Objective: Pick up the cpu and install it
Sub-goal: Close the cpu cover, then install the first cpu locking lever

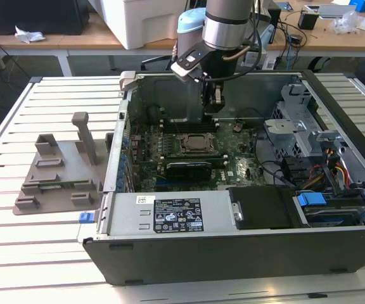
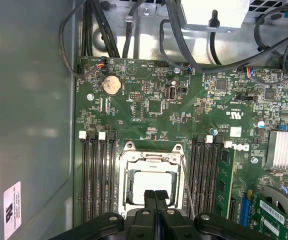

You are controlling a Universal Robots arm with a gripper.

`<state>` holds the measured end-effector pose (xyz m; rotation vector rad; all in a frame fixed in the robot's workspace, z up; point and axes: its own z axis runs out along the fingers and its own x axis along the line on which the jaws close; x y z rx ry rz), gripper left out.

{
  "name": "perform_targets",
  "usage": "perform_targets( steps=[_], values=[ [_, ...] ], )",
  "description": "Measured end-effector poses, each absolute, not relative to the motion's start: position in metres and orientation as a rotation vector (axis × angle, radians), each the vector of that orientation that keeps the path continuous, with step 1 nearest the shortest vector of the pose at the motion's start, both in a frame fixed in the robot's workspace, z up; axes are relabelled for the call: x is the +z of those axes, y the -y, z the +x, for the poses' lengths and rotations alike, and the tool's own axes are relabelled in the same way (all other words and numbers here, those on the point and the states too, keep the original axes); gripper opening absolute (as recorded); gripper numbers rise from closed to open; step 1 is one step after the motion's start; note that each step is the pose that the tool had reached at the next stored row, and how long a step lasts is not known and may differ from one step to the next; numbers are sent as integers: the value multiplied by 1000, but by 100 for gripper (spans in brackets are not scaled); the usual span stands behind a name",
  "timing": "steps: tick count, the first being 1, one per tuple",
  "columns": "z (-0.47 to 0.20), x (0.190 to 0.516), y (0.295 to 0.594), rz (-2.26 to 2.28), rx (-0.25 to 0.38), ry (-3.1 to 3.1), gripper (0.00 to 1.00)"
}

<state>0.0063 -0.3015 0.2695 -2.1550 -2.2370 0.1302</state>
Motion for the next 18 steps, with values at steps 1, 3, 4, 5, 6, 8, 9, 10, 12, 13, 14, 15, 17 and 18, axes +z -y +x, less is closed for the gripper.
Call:
perform_targets(
  steps=[1, 3, 4, 5, 6, 8, 9, 10, 12, 13, 14, 15, 17, 18],
  values=[
    [6, 270, 302, -2155, 130, 2237, 11],
    [6, 270, 302, -2155, 130, 2237, 11],
    [6, 270, 302, -2155, 130, 2237, 11],
    [6, 270, 302, -2155, 130, 2237, 11],
    [6, 270, 302, -2155, 130, 2237, 11],
    [6, 270, 302, -2155, 130, 2237, 11],
    [6, 270, 302, -2155, 130, 2237, 11],
    [6, 270, 302, -2155, 130, 2237, 11],
    [6, 270, 302, -2154, 130, 2238, 11],
    [6, 270, 302, -2138, 130, 2254, 11],
    [6, 270, 302, -2075, 132, 2315, 11],
    [6, 270, 302, -2031, 133, 2356, 11],
    [6, 270, 302, -1988, 134, 2394, 11],
    [6, 270, 302, -1956, 134, 2423, 11]
  ],
)
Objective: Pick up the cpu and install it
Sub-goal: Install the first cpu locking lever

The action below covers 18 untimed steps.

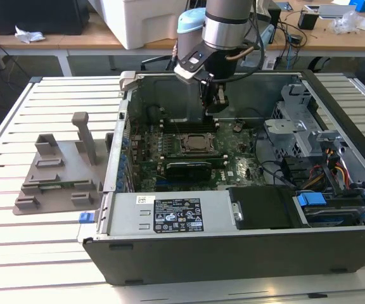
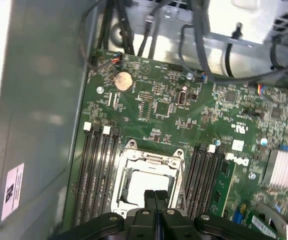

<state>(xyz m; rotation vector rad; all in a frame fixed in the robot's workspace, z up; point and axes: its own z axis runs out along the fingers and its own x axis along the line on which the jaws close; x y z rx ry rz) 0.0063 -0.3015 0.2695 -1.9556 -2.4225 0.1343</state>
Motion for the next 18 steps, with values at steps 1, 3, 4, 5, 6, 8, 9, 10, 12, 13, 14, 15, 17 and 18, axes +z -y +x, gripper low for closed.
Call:
perform_targets(
  steps=[1, 3, 4, 5, 6, 8, 9, 10, 12, 13, 14, 15, 17, 18],
  values=[
    [6, 269, 302, -1909, 135, 2461, 11],
    [6, 270, 302, -1850, 136, 2509, 11],
    [6, 269, 302, -1830, 136, 2524, 11],
    [6, 270, 302, -1792, 137, 2553, 11],
    [6, 270, 302, -1729, 138, 2599, 11],
    [6, 270, 302, -1601, 139, 2685, 11],
    [6, 270, 302, -1561, 139, 2709, 11],
    [6, 270, 302, -1515, 140, 2737, 11],
    [6, 270, 302, -1440, 140, 2780, 11],
    [6, 269, 302, -1412, 140, 2795, 11],
    [6, 269, 302, -1389, 141, 2808, 11],
    [6, 269, 302, -1361, 141, 2822, 11],
    [6, 270, 302, -1274, 141, 2866, 11],
    [6, 269, 302, -1240, 141, 2882, 11]
  ],
)
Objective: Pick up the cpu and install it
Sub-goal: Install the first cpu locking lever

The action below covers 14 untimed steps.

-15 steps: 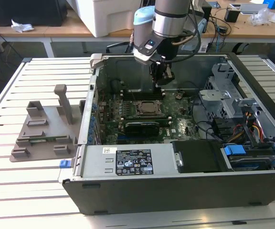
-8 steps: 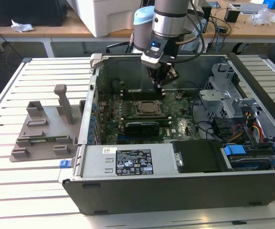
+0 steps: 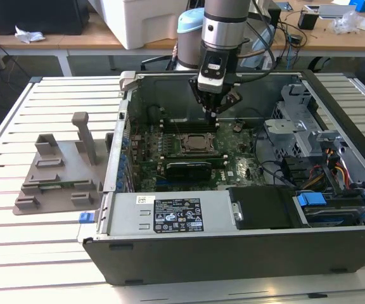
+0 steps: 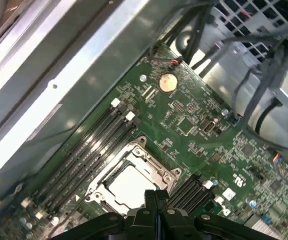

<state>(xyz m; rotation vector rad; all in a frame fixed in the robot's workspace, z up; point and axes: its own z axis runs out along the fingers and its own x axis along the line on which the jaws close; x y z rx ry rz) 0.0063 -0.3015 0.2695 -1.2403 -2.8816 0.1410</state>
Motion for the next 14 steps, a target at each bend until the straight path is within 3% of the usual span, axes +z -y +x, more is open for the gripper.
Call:
perform_targets(
  steps=[14],
  values=[
    [6, 269, 302, -723, 140, 3069, 11]
  ],
)
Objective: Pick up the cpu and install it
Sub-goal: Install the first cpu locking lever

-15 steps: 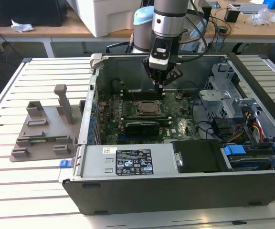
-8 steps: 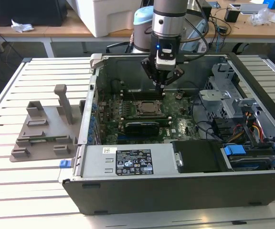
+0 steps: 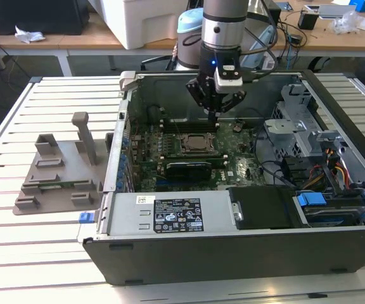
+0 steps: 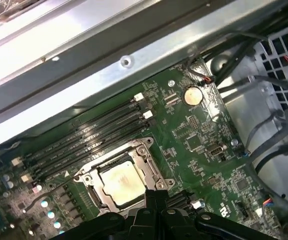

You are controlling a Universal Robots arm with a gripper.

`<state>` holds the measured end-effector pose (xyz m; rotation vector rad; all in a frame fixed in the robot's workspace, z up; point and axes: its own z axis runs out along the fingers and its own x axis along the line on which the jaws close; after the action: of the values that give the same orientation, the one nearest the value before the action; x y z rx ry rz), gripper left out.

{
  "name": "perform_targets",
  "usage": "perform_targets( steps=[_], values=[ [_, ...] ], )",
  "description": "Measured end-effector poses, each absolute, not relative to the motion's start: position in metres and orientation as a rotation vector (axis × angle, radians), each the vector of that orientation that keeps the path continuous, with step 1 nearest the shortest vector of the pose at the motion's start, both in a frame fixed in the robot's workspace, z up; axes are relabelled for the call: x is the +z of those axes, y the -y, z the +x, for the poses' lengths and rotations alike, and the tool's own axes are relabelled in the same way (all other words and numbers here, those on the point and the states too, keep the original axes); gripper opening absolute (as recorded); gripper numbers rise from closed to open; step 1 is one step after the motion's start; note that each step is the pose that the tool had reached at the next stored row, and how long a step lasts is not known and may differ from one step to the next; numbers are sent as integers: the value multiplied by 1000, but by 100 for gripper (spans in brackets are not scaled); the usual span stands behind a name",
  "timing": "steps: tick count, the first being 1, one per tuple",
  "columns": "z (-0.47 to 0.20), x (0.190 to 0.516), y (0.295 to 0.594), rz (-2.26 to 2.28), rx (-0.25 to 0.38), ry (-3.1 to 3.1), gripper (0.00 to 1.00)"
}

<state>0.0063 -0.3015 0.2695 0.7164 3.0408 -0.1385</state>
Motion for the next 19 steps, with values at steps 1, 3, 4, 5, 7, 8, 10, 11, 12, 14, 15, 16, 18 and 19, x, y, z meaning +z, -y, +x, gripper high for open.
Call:
perform_targets(
  steps=[1, 3, 4, 5, 7, 8, 10, 11, 12, 14, 15, 16, 18, 19],
  values=[
    [6, 269, 302, 686, -138, -3047, 11],
    [6, 270, 302, 617, -136, -3060, 11],
    [6, 270, 302, 591, -123, -3067, 11],
    [6, 270, 302, 567, -92, -3075, 11],
    [6, 269, 302, 533, -56, -3086, 11],
    [6, 270, 301, 508, -51, -3090, 11],
    [6, 269, 302, 435, -50, -3101, 11],
    [6, 269, 302, 413, -50, -3104, 11],
    [6, 269, 302, 366, -50, -3109, 11],
    [6, 269, 302, 315, -49, -3114, 11],
    [6, 269, 302, 287, -49, -3117, 11],
    [6, 269, 302, 266, -49, -3118, 11],
    [6, 269, 302, 182, -49, -3123, 11],
    [6, 269, 302, 141, -48, -3125, 11]
  ],
)
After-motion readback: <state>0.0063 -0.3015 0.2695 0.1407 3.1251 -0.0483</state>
